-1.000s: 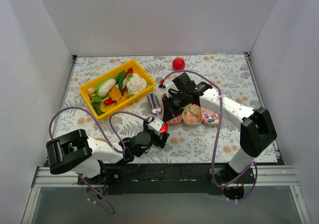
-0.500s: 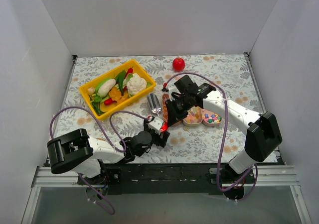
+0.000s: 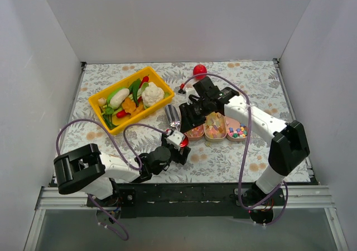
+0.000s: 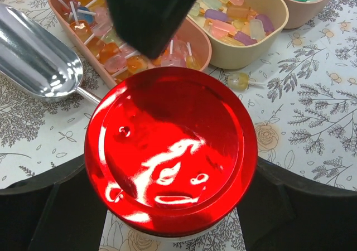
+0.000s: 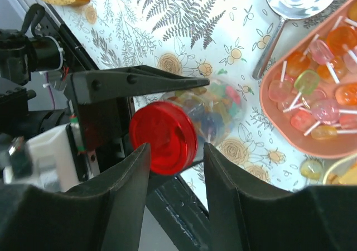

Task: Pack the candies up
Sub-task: Screw the bottle lid onto the packing bottle.

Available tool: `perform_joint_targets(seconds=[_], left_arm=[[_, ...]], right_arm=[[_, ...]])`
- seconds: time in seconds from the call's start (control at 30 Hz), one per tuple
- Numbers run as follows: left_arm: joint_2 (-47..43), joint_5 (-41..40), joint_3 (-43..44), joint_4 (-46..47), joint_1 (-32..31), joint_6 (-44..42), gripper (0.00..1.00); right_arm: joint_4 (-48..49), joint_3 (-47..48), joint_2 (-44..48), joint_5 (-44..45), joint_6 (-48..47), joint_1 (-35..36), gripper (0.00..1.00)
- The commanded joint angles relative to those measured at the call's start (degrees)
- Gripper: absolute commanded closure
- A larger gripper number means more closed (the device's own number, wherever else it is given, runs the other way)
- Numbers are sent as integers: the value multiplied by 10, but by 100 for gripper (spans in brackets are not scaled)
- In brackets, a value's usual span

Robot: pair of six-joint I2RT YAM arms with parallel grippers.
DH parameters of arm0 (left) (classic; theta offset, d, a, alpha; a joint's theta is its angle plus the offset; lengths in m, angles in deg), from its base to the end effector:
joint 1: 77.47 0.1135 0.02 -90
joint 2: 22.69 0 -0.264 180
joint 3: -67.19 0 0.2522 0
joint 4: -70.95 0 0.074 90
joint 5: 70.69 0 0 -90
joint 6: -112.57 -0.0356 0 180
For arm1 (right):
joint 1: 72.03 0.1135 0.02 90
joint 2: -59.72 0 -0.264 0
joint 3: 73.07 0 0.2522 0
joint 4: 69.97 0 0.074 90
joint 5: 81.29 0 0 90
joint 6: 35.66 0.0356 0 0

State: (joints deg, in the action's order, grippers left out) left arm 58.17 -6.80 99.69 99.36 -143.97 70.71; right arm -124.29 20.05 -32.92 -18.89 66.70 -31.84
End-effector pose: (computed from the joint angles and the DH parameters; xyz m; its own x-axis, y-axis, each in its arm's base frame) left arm 0.1122 -0.2187 0.1495 -0.5812 -0.3404 -0.7391 0.3381 0.7251 -0.5999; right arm 0.2541 0.2363 0.2941 -0.7696 -0.4018 -0.4963 -0.6306 0.6005 0.4917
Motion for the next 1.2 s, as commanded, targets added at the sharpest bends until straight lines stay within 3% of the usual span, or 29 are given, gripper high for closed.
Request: perform_joint_targets(seconds=[0.0,0.4,1.17], left_arm=[[52,17,-6,-97,2,-2,27],[83,7,1,-96,2,-5,25],[102,-3,6,-104,2,8,25]], right_arm=[[28,24,-32,-44,-26,1,51],[32,-2,-35,-65,-31,2,70],[15,-136,62,-45,-22,1,76]])
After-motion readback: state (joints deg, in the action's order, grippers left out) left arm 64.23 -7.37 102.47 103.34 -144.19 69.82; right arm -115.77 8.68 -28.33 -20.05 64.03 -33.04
